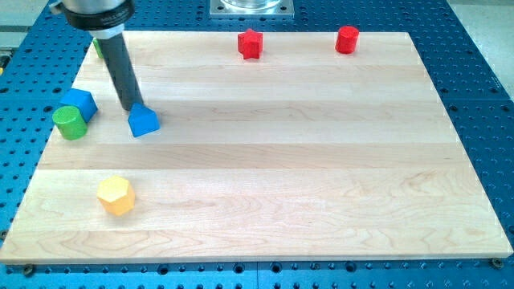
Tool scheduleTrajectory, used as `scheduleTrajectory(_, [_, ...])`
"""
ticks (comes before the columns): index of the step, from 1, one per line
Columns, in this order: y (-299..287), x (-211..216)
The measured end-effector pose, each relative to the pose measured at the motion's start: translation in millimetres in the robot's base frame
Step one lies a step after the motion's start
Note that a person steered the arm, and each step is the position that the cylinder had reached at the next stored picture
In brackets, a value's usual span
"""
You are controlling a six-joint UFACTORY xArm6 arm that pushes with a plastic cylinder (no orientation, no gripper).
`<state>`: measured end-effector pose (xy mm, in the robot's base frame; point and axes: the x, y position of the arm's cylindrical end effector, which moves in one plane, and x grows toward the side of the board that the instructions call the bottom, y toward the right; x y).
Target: Place the triangle to the bottom left corner of the board
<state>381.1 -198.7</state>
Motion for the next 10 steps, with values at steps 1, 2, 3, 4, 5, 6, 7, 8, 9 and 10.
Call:
scheduleTrajectory(1, [-5, 40])
scheduleTrajectory(2, [26, 50])
scheduleTrajectory(3, [53, 35])
scheduleTrajectory(4, [30, -8])
scheduleTrajectory(5, [111, -7])
scheduleTrajectory(6, [99, 27])
scheduleTrajectory(7, [53, 67])
scheduleTrajectory(8, [18, 92])
scheduleTrajectory(9, [18, 92])
scheduleTrajectory(10, [14, 92])
